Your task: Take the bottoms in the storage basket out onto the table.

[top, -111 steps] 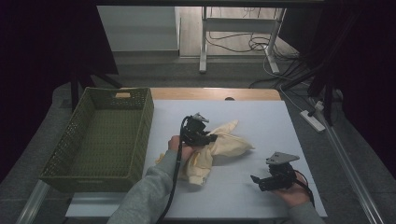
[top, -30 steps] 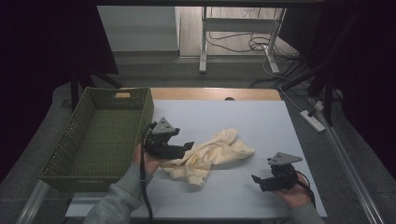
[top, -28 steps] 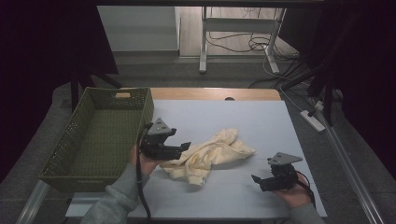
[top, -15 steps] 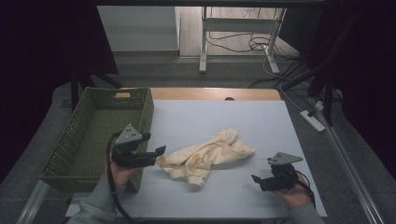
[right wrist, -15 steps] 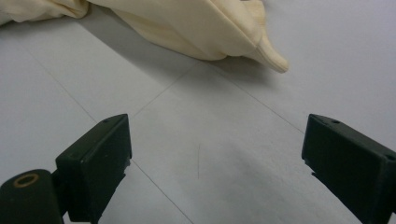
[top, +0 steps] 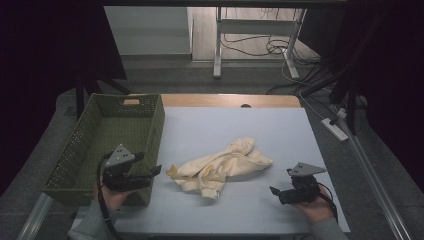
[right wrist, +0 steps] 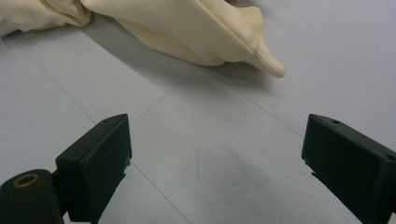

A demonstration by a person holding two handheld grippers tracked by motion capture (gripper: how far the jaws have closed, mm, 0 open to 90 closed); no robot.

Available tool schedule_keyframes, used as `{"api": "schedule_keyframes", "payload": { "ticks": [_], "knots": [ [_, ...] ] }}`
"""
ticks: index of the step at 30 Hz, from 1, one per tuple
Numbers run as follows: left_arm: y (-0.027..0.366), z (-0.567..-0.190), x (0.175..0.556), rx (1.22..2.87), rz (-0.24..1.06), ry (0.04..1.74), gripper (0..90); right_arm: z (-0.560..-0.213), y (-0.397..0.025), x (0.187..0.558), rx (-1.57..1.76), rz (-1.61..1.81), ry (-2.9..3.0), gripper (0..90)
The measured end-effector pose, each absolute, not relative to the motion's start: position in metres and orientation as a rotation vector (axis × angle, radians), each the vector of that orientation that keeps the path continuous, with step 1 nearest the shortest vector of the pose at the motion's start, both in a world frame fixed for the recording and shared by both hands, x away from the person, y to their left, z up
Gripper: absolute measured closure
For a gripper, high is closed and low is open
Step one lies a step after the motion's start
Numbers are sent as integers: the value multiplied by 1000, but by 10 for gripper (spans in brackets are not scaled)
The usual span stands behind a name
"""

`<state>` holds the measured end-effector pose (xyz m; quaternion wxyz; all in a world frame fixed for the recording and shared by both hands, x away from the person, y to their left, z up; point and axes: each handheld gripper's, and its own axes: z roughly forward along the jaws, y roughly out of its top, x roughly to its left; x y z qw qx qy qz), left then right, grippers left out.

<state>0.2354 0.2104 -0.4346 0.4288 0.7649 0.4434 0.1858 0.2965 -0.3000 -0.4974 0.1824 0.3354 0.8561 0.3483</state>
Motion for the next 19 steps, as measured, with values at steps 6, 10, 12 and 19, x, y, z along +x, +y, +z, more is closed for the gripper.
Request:
{"api": "schedule_keyframes", "payload": {
  "ticks": [6, 10, 12, 19],
  "knots": [
    [213, -434, 234, 1901, 467, 1111, 254, -495, -302, 296, 950, 1002, 2402, 87],
    [214, -435, 235, 1895, 459, 1114, 253, -495, -302, 296, 955, 1023, 2405, 87],
    [215, -435, 235, 1892, 458, 1116, 253, -494, -302, 296, 960, 1039, 2404, 87],
    [214, -433, 235, 1887, 466, 1109, 251, -494, -303, 294, 952, 1039, 2406, 87]
  ]
}}
